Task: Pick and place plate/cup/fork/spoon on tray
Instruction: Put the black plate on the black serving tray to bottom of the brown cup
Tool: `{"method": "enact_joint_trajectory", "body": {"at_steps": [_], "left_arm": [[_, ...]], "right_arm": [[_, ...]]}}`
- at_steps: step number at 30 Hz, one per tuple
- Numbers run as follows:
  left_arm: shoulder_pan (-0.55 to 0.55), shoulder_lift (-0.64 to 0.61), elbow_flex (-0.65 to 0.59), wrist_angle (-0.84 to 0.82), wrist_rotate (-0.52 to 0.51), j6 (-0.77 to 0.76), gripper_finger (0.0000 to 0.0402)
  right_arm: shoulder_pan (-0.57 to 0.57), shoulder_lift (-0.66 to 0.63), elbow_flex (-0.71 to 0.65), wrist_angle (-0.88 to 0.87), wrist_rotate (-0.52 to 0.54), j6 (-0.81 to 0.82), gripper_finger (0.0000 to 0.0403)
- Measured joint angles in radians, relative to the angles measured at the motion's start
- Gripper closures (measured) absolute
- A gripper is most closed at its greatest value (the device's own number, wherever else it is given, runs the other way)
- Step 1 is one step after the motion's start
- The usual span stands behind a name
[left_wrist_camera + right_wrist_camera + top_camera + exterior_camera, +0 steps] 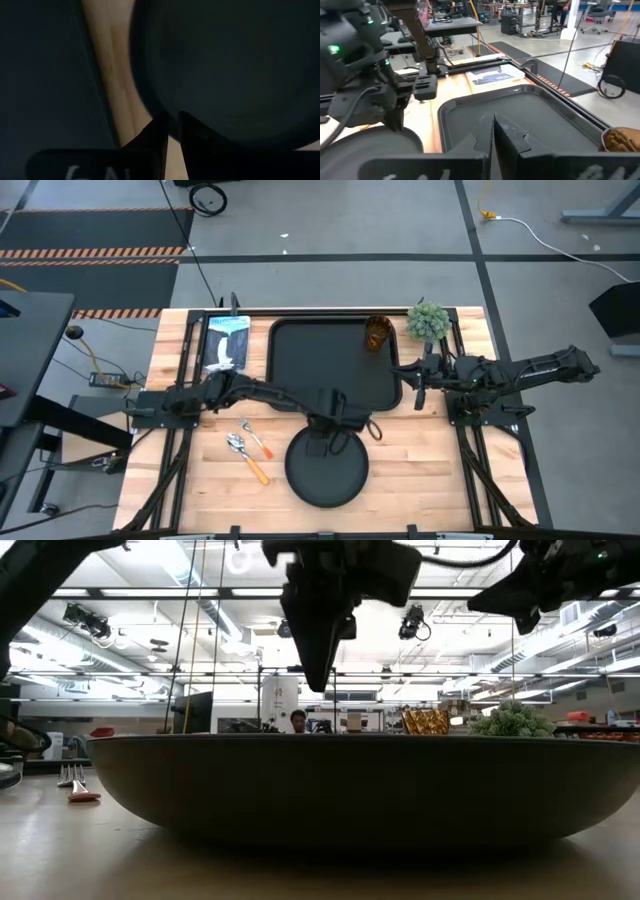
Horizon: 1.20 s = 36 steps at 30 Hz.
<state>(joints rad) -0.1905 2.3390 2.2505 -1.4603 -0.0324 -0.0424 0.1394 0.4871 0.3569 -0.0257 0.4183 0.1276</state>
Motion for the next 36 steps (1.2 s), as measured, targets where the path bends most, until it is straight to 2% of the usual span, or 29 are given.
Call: {"method": "enact_joint_trajectory", "body": {"at_steps": [10,18,21,25,31,36], "left_arm": [[-0.074,-0.031,0.0,-0.009,-0.183,-0.059,0.0352],[-0.078,-0.054,-0.02,-0.041,-0.238,-0.084,0.0352],[-0.061,-0.102,-0.156,0.015,-0.259,-0.109,0.0352],[-0.055,-0.256,-0.45,0.198,-0.25,-0.198,0.0352],[-0.083,-0.547,-0.818,0.485,-0.208,-0.423,0.0352],[-0.092,-0.702,-1.031,0.638,-0.172,-0.708,0.0351]], "right_arm": [[0.046,-0.057,0.0,-0.054,-0.018,-0.008,0.038],[0.069,-0.064,0.0,-0.056,-0.044,-0.027,0.038],[0.074,-0.065,0.0,-0.059,-0.052,-0.027,0.038],[0.081,-0.065,0.0,-0.065,-0.06,-0.027,0.038],[0.081,-0.071,0.0,-0.048,-0.06,-0.059,0.038],[0.081,-0.071,0.0,-0.028,-0.061,-0.075,0.038]]}}
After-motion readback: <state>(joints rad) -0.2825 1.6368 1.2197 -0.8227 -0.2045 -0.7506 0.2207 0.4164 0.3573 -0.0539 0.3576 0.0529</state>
